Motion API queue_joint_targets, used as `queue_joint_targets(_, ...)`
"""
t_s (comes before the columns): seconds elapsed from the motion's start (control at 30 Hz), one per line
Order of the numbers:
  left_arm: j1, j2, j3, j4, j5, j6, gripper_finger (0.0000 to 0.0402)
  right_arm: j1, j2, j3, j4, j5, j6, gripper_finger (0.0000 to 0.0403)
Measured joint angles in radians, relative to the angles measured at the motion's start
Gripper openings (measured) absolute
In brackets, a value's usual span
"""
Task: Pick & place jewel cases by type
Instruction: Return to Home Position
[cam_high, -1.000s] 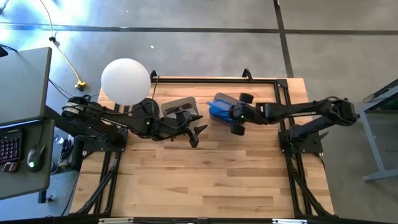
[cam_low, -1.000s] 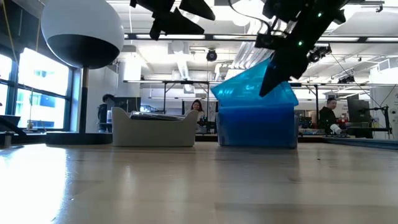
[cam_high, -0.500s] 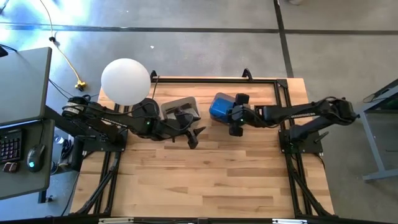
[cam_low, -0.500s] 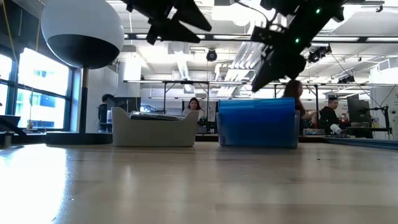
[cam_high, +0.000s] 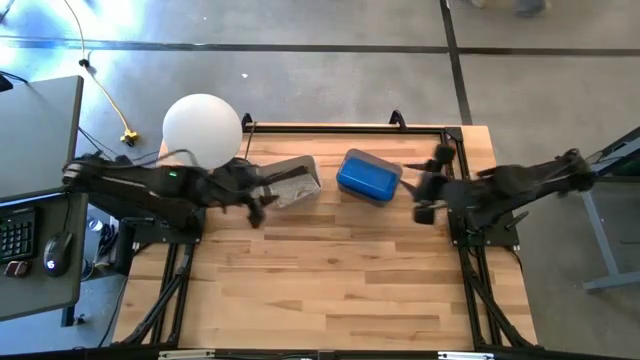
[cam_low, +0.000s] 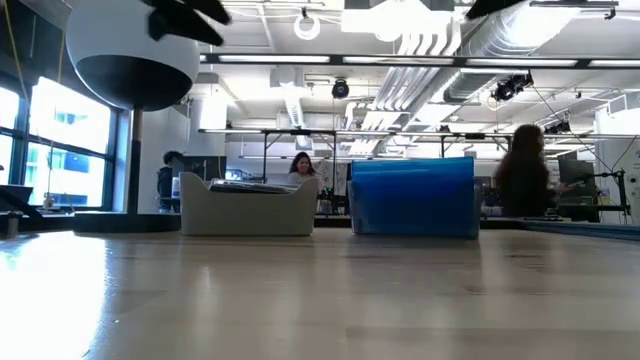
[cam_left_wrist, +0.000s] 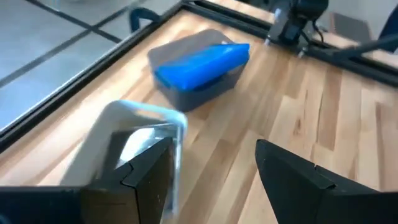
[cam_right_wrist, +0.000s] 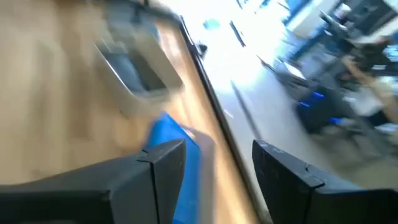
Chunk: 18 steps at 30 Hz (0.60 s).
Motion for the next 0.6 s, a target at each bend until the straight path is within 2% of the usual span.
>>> queue_joint_targets(0.13, -0.001, -0.145, -0.053, -0.077, -0.089, -0.022, 0.0225, 0.053, -0.176, -0.037, 0.000, -0.113, 0.164, 0.0181)
queue_joint_targets(0.2, -0.001, -0.200, -0.119, -0.046, -0.159, -0.021, 0.0225, 0.074, -0.262, -0.090, 0.005, -0.183, 0.222, 0.0181)
queue_joint_targets(0.3, 0.000, -0.266, -0.270, 0.077, -0.227, 0.009, 0.0225, 0.102, -0.387, -0.215, 0.095, -0.212, 0.237, 0.0181)
queue_joint_targets(0.37, 0.000, -0.293, -0.389, 0.222, -0.214, 0.089, 0.0225, 0.115, -0.470, -0.308, 0.175, -0.222, 0.238, 0.0181)
queue_joint_targets(0.47, 0.000, -0.320, -0.563, 0.482, -0.124, 0.161, 0.0225, 0.125, -0.588, -0.430, 0.288, -0.258, 0.214, 0.0181)
queue_joint_targets(0.6, 0.000, -0.369, -0.719, 0.715, -0.028, 0.221, 0.0225, 0.127, -0.720, -0.550, 0.392, -0.273, 0.172, 0.0181)
